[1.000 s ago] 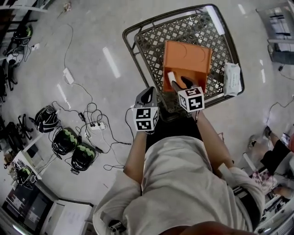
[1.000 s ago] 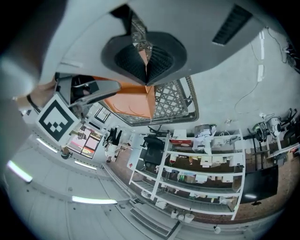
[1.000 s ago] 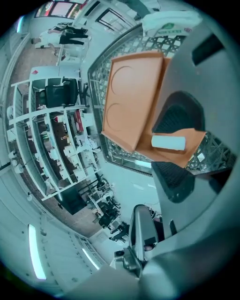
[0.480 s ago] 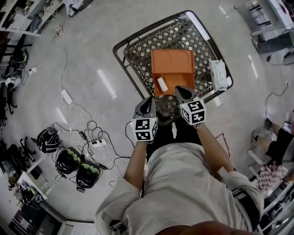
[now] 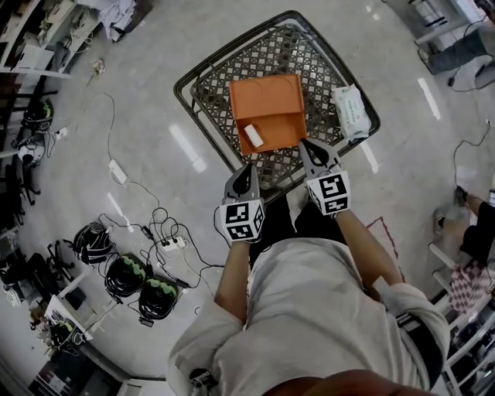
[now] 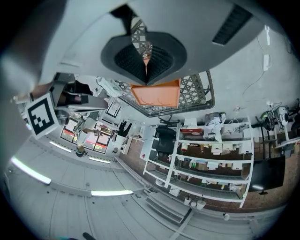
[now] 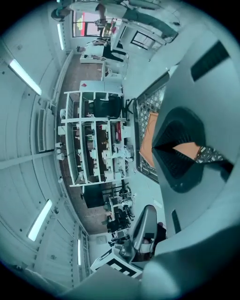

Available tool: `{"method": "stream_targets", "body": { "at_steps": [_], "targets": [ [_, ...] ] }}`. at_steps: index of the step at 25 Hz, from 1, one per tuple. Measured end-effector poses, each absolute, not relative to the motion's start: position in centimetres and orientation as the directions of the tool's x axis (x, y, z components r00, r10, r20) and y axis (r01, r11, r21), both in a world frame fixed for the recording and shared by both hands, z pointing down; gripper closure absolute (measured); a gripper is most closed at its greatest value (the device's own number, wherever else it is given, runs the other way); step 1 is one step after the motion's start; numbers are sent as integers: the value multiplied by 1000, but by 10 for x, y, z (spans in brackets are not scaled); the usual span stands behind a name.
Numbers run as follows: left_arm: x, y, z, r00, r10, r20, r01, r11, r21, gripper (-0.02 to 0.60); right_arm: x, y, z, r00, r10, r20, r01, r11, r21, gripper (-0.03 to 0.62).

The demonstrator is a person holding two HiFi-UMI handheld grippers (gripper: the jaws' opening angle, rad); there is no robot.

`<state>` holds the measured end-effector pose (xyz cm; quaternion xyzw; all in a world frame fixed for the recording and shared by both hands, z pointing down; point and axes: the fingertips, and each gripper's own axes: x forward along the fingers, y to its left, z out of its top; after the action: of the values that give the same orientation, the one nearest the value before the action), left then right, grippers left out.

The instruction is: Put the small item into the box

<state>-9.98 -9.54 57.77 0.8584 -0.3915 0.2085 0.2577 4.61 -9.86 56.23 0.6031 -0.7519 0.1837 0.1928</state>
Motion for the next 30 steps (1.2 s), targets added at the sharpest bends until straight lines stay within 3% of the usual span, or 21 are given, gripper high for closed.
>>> {"method": "stream_targets", "body": {
  "at_steps": [5,12,19,24,30],
  "targets": [
    [-58,-60,550,603,-596,530,-780,-581,233,571,91,-59,535,-176,-865,470,-984,171,-53,590],
    [-37,-22,511,597,-653,465,-793,-566,224,571,103,-14,489,-191,-907,376,-981,172,-84,591],
    [6,6,446,579,-741,339,-812,-560,162,571,137,16,418,-208,-954,216,-978,208,-22,591],
    [-2,33,407,559,-787,261,-828,-550,112,571,127,43,364,-226,-971,80,-973,229,19,590],
    [-15,40,370,537,-824,182,-844,-530,89,571,119,55,330,-227,-974,25,-973,228,29,591]
  ]
}}
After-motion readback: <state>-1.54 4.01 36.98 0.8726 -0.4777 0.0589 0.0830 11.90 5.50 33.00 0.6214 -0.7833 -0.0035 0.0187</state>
